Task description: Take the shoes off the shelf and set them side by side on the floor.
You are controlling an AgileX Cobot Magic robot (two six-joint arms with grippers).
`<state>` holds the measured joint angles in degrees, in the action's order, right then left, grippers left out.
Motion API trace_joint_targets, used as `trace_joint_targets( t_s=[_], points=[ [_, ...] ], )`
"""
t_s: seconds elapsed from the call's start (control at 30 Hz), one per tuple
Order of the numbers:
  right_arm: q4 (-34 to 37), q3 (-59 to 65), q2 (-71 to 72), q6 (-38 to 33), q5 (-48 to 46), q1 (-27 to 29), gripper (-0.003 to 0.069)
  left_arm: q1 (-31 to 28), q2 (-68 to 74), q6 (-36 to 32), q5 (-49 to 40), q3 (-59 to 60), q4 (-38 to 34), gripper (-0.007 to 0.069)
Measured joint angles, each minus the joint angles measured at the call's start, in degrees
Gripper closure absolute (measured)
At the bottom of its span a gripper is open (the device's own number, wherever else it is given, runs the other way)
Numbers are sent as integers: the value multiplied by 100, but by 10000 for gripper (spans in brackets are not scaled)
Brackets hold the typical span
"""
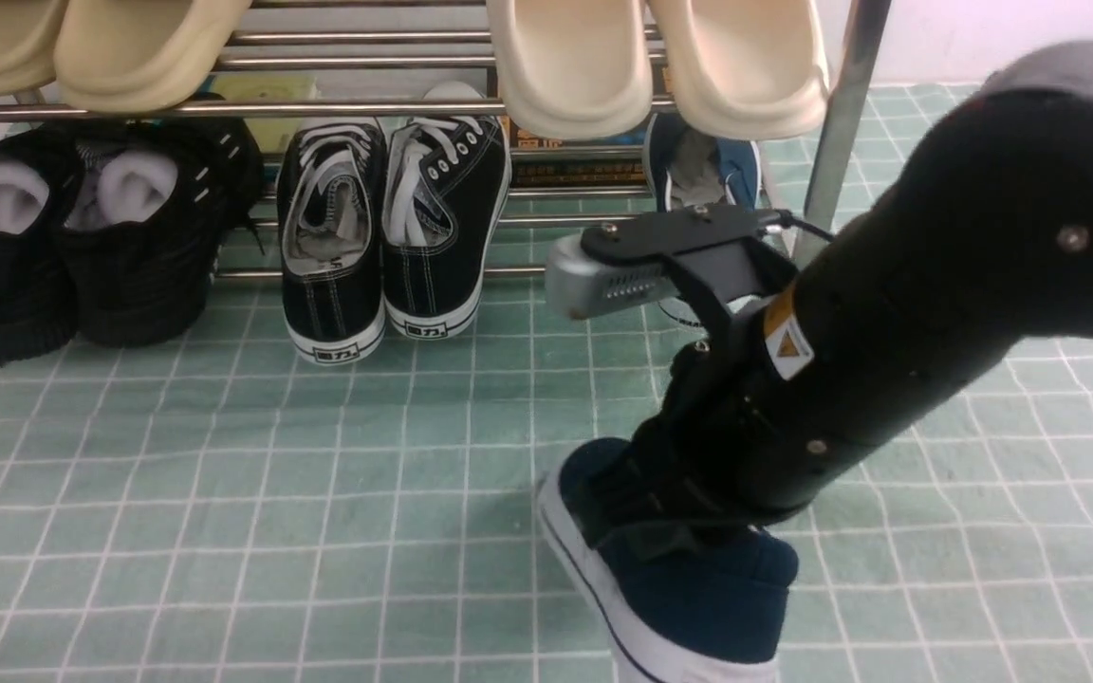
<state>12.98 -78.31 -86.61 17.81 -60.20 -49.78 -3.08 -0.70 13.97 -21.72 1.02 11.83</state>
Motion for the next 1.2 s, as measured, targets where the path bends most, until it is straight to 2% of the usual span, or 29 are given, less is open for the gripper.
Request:
trace_joint_targets(
  t_s=[0.1,0.27,0.47,0.63,0.8,1.03,1.2],
  points=[
    [76,-313,183,-35,-358,-270,606,0,0,0,0,0,0,385],
    [-128,-390,200,-5,-266,-630,606,0,0,0,0,0,0,385],
    [-1078,-402,-596,329,632,-797,606,0,0,0,0,0,0,385],
    [-1540,-431,-916,668,707,-802,606,0,0,0,0,0,0,385],
    [-2274,-434,-1135,1378,745,-862,606,0,0,0,0,0,0,385],
    [-3553,-445,-1434,2524,925,-1308,606,0,0,0,0,0,0,385],
    [-3723,-460,-1792,2996,1017,-1408,606,0,0,0,0,0,0,385]
  ],
)
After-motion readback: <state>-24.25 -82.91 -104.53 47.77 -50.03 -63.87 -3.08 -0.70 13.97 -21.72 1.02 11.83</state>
